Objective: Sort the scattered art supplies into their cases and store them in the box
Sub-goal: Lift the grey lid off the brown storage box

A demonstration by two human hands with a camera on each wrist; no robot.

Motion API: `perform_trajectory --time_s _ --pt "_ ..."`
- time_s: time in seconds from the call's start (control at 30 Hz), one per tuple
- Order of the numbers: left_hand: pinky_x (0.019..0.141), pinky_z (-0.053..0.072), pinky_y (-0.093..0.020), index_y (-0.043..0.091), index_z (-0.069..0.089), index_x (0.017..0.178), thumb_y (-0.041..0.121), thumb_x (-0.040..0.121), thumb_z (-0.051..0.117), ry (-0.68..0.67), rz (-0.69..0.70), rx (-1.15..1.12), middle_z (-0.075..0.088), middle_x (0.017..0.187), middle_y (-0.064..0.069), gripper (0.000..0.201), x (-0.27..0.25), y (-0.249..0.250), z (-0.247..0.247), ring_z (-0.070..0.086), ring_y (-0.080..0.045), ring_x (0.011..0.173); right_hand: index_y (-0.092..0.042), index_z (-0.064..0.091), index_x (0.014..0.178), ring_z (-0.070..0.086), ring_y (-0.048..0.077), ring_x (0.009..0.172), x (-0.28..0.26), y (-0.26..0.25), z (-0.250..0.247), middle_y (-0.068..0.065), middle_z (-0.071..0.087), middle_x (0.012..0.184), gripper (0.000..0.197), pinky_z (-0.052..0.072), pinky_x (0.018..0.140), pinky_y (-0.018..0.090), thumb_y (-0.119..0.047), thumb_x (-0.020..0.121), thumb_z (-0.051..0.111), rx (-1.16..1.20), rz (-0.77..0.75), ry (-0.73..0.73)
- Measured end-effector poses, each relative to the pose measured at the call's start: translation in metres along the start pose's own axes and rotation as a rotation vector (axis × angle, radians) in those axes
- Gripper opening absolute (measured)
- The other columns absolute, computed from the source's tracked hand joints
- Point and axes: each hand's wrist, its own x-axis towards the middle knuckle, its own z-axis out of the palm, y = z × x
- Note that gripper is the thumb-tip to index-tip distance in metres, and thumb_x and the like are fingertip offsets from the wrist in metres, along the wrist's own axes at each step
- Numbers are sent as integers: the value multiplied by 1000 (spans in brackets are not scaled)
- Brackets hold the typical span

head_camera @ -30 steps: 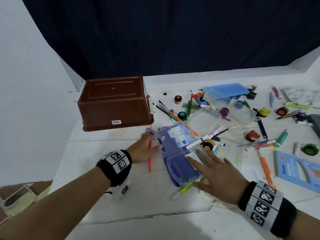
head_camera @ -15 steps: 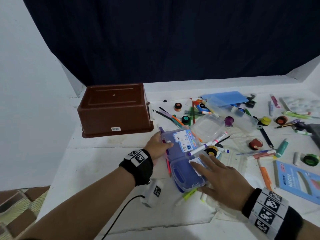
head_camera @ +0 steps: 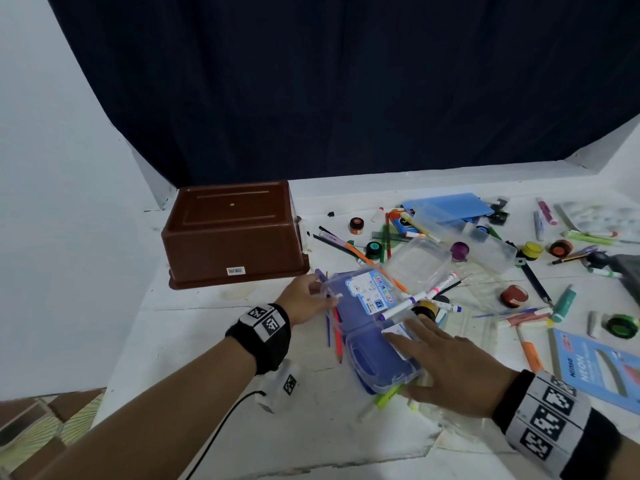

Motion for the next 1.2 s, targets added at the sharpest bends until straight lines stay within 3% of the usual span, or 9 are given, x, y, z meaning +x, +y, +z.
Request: perform_trajectory --time_s 0.17,0.27,0.37,0.47,0.57,0.73,0.83,0.97,1.2 --pt "94 48 -32 19 59 115 25 87 76 29 46 36 66 111 -2 33 -5 -2 2 60 -13 104 -39 14 154 12 17 151 -1 -14 -18 -6 16 163 84 35 111 36 -75 77 13 -3 -50 84" --pt "79 48 -32 9 68 105 27 88 73 10 67 83 70 101 -12 24 -6 -3 -3 57 -14 89 -34 32 148 41 13 134 5 -18 -26 -10 44 147 66 44 99 34 -66 91 31 14 -58 188" --pt "75 45 -28 19 59 113 16 92 69 -48 16 -12 57 103 -3 23 -15 1 -11 53 -16 95 -34 48 136 56 14 115 15 -25 -31 -10 60 127 67 46 94 34 -68 84 23 50 -39 266" --pt "78 51 -26 20 58 124 20 91 70 -51 -42 -114 56 108 0 35 -24 -1 -24 57 -15 99 -33 59 110 62 13 96 24 -39 -37 -12 65 104 51 48 80 33 -62 84 27 150 -49 382" --pt "76 50 -29 22 64 120 20 92 68 18 67 -114 62 103 -3 28 -34 -4 -49 59 -15 90 -27 58 90 56 9 80 36 -56 -51 -10 61 87 35 43 67 28 -56 89 38 294 -85 524" --pt "70 45 -20 29 67 107 31 81 70 106 258 -174 65 95 1 26 -55 -7 -109 61 -11 82 -30 65 103 60 5 87 72 -88 -80 -14 64 92 13 50 76 25 -36 95 57 575 -175 694" --pt "83 52 -26 40 65 103 27 90 70 354 307 -38 65 104 2 19 -56 -16 -150 66 -12 93 -30 65 106 61 6 91 105 -103 -97 -13 63 94 14 53 76 30 -28 93 63 690 -155 798" --pt "92 44 -25 32 56 119 25 97 60 694 334 44 55 117 10 23 -53 -11 -197 53 -3 109 -29 62 112 62 5 98 158 -115 -117 -10 62 106 17 54 88 40 -25 96 60 902 -76 752" --pt "117 31 -47 35 18 155 61 98 38 499 -9 -81 37 154 -2 65 -5 -29 -239 38 -25 140 -23 41 141 44 16 127 214 -137 -135 -7 44 125 41 36 108 33 -31 102 49 961 103 672"
